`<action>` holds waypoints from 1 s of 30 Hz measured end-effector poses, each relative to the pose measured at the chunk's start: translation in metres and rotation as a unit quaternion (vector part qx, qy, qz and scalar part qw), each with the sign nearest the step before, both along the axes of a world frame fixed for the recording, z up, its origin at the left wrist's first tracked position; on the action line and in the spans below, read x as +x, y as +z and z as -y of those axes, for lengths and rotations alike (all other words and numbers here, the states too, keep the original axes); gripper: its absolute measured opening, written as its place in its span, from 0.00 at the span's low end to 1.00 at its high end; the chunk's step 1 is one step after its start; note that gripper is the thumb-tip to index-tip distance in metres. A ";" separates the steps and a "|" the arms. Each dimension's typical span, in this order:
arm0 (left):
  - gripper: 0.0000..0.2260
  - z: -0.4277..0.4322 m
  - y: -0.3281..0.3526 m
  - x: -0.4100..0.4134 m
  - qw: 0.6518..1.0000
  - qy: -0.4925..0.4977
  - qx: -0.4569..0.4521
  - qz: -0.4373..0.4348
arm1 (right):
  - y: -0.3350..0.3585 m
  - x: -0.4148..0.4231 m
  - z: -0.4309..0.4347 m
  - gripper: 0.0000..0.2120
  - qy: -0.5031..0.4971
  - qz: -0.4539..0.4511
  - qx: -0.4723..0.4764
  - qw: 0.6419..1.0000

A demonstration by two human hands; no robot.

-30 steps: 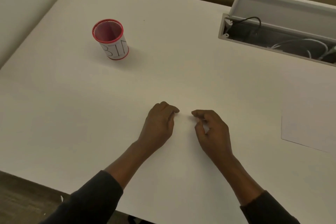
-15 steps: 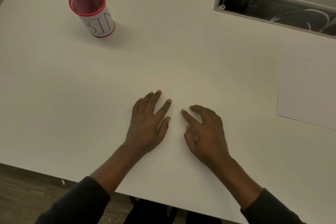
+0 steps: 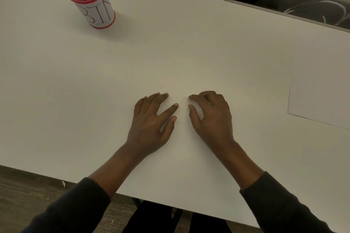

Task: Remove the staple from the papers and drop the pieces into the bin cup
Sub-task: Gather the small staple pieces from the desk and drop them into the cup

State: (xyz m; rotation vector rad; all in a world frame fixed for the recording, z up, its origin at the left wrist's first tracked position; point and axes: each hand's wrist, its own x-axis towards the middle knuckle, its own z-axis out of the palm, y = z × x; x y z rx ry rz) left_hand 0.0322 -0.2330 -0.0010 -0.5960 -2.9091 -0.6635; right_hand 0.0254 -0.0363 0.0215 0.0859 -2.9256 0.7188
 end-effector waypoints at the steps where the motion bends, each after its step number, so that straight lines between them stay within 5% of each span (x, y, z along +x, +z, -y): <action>1: 0.16 0.000 0.000 0.000 1.000 0.000 0.000 0.000 | 0.001 -0.004 0.001 0.12 -0.010 0.004 -0.009 1.000; 12: 0.16 0.000 -0.003 0.000 1.000 0.002 0.005 -0.008 | 0.018 -0.044 0.013 0.05 0.003 0.133 0.014 0.991; 22: 0.15 0.000 -0.003 0.001 1.000 0.002 0.015 -0.017 | 0.027 -0.058 0.022 0.09 0.047 0.201 0.102 0.973; 26: 0.16 -0.001 -0.002 0.001 1.000 0.002 0.020 -0.009 | 0.033 -0.065 0.001 0.05 -0.005 0.250 -0.065 0.966; 30: 0.18 0.000 -0.002 -0.003 1.000 0.000 0.013 0.007 | 0.046 -0.079 -0.027 0.05 -0.097 0.276 -0.313 0.903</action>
